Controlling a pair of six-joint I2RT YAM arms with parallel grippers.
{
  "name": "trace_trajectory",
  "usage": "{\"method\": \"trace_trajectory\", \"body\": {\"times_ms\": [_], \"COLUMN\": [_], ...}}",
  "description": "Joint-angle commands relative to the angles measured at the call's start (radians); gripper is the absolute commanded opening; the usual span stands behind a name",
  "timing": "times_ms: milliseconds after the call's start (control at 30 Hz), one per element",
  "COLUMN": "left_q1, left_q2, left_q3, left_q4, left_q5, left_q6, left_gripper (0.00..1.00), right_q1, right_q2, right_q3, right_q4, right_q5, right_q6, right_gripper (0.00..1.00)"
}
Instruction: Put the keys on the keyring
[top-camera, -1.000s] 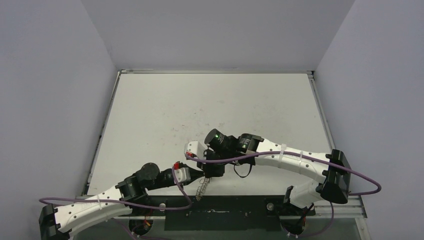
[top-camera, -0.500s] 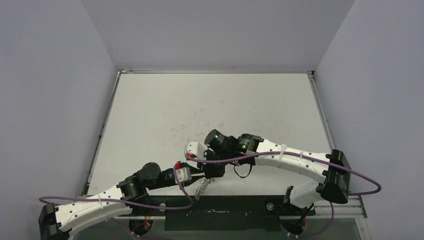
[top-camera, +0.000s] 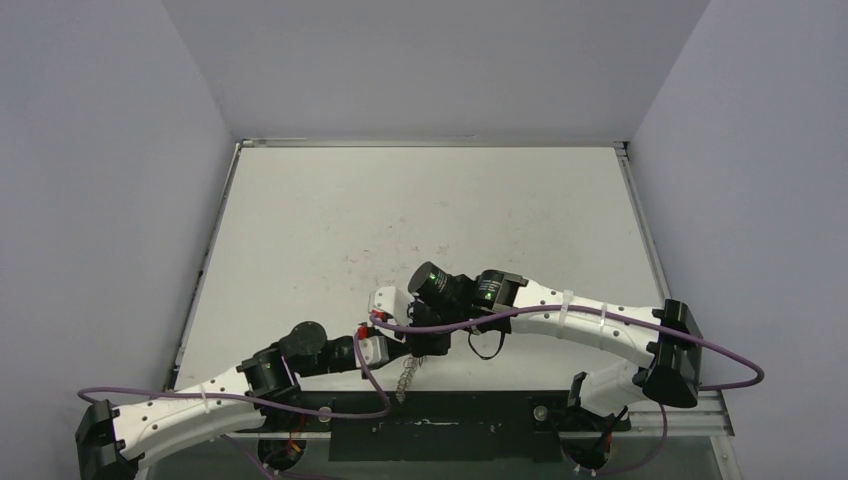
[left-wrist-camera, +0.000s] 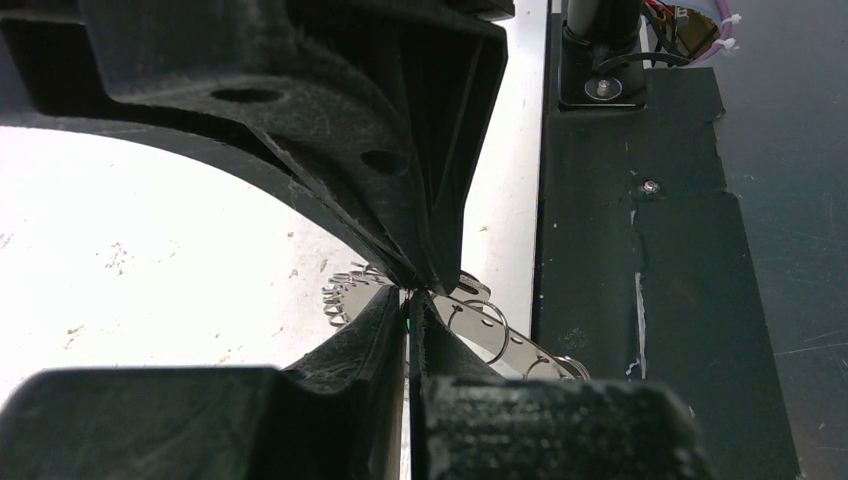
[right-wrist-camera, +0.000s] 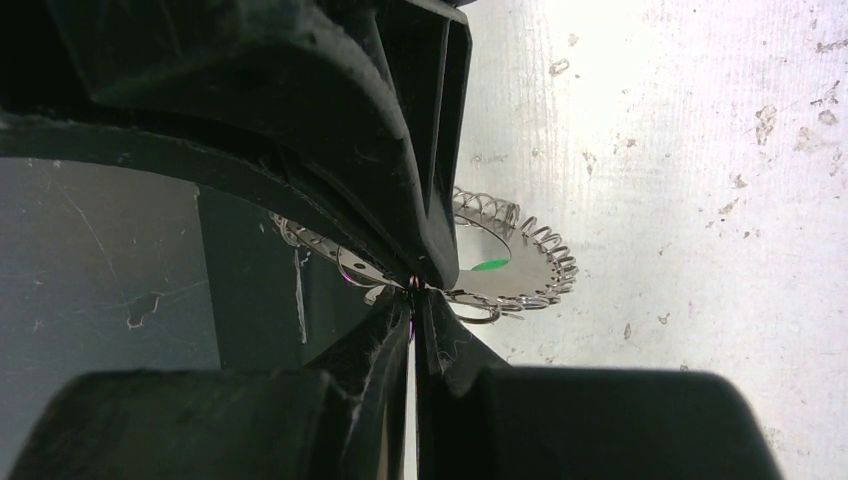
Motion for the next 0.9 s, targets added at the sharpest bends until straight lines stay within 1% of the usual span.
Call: {"method": "trace_trajectory", "body": {"times_ms": [0, 100, 200, 233, 267, 333, 367, 400, 467, 567, 733, 867], "left_q1": [-0.004, -0.004, -0.004, -0.004, -0.004, -0.004, -0.004, -0.005, -0.004, -0.006, -0.005, -0.005], "left_q2": [0.013, -0.001, -0.037, -0.053, -0.078, -0.119, -0.138, -0.155, -0.184, -0.215, -0.231, -0.222], "left_q3": [0.043, 0.04, 0.016, 0.001, -0.015, -0.054, -0.075, -0.095, -0.127, -0.17, -0.209, -0.229], "left_q4": [-0.011, -0.008, 0.022, 0.041, 0.063, 0.12, 0.152, 0.182, 0.242, 0.31, 0.426, 0.474], "left_q5": [0.039, 0.037, 0.016, 0.005, -0.009, -0.031, -0.041, -0.051, -0.059, -0.055, -0.029, -0.001], "left_q6": [0.005, 0.003, -0.012, -0.02, -0.029, -0.046, -0.057, -0.064, -0.076, -0.088, -0.08, -0.071], "left_gripper": [0.0, 0.0, 0.0, 0.0, 0.0, 0.0, 0.0, 0.0, 0.0, 0.0, 0.0, 0.0], "right_q1": [0.013, 0.013, 0.009, 0.009, 0.007, 0.002, -0.002, -0.009, -0.028, -0.045, -0.057, -0.067], "right_q2": [-0.05, -0.066, -0.105, -0.123, -0.141, -0.194, -0.219, -0.247, -0.303, -0.372, -0.443, -0.459], "right_q3": [0.026, 0.018, -0.011, -0.027, -0.049, -0.083, -0.101, -0.128, -0.189, -0.269, -0.372, -0.437], "right_q4": [0.094, 0.107, 0.145, 0.161, 0.18, 0.216, 0.236, 0.26, 0.323, 0.414, 0.533, 0.625], "right_q5": [0.019, 0.052, 0.103, 0.118, 0.133, 0.151, 0.153, 0.136, 0.102, 0.034, -0.072, -0.116], "right_q6": [-0.018, -0.015, -0.004, -0.002, 0.001, 0.001, 0.001, -0.001, -0.005, -0.029, -0.075, -0.088], "right_gripper": [0.0, 0.01, 0.17, 0.25, 0.35, 0.5, 0.56, 0.59, 0.61, 0.61, 0.57, 0.54]}}
